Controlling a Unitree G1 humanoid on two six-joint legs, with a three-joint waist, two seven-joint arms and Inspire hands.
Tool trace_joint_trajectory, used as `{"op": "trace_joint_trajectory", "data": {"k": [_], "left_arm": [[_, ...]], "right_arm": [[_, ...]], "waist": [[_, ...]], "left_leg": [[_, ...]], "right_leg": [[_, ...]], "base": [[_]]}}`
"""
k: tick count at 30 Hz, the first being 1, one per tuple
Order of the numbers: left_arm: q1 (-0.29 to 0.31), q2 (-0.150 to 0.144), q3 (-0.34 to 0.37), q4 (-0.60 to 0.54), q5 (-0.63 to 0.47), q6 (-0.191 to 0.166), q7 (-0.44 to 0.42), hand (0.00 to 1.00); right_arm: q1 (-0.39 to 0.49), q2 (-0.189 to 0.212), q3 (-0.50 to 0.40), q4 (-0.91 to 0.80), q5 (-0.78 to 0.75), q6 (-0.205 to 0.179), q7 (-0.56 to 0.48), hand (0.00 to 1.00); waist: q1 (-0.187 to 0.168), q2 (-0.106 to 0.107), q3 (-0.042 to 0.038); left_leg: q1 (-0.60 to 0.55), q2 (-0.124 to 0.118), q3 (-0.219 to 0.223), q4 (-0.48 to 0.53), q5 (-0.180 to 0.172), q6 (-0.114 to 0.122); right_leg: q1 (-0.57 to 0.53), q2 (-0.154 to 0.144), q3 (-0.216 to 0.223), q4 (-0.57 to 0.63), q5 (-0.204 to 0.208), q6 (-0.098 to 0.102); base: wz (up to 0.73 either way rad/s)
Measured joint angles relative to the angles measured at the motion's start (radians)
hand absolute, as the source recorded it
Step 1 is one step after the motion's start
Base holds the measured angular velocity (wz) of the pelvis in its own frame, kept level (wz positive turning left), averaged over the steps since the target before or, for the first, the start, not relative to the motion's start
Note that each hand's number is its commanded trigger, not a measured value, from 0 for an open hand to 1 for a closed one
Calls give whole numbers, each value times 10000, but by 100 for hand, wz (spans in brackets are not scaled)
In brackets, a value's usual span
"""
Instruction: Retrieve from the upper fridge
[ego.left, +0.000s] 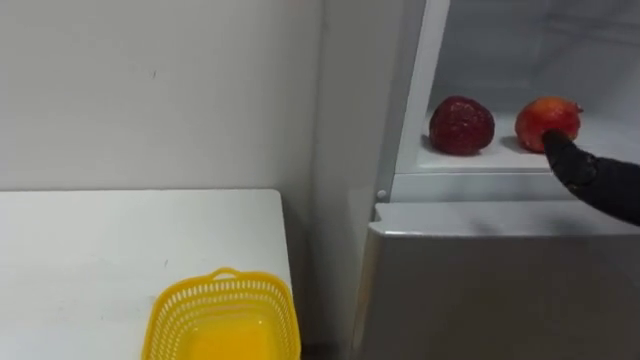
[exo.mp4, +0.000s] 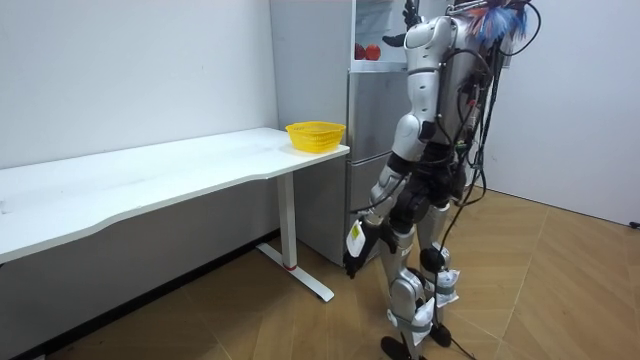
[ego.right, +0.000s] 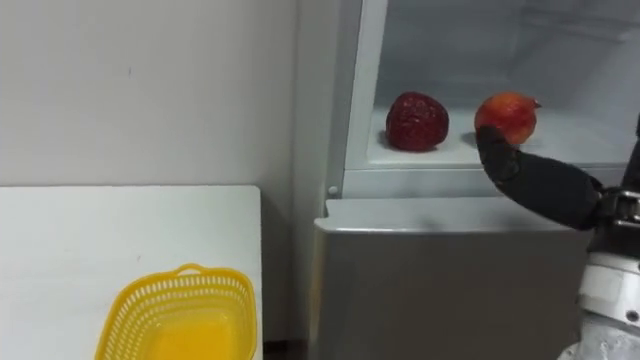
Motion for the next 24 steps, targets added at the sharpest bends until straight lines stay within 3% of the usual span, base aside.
{"op": "trace_joint_trajectory", "data": {"k": [9,20,24], "left_arm": [[-32,39,9,-457,183,65,-349,0],[-9,81,2,-532,275,248,-674,0],[-34,87,2,-542,280,258,-666,0]], "right_arm": [[-971,-27,55,1165,211,214,269,0],[-1785,-83,142,1745,227,234,267,0],[-2214,-212,250,2117,284,439,413,0]], "waist": [[394,16,8],[401,33,17],[392,30,11]], "left_leg": [[-17,1,-85,39,8,-12],[16,3,-156,38,8,-13],[19,5,-159,41,12,-20]], "right_leg": [[66,-42,-365,4,0,0],[131,-48,-535,1,0,0],[131,-46,-528,2,0,0]], "base": [[4],[1],[0]]}}
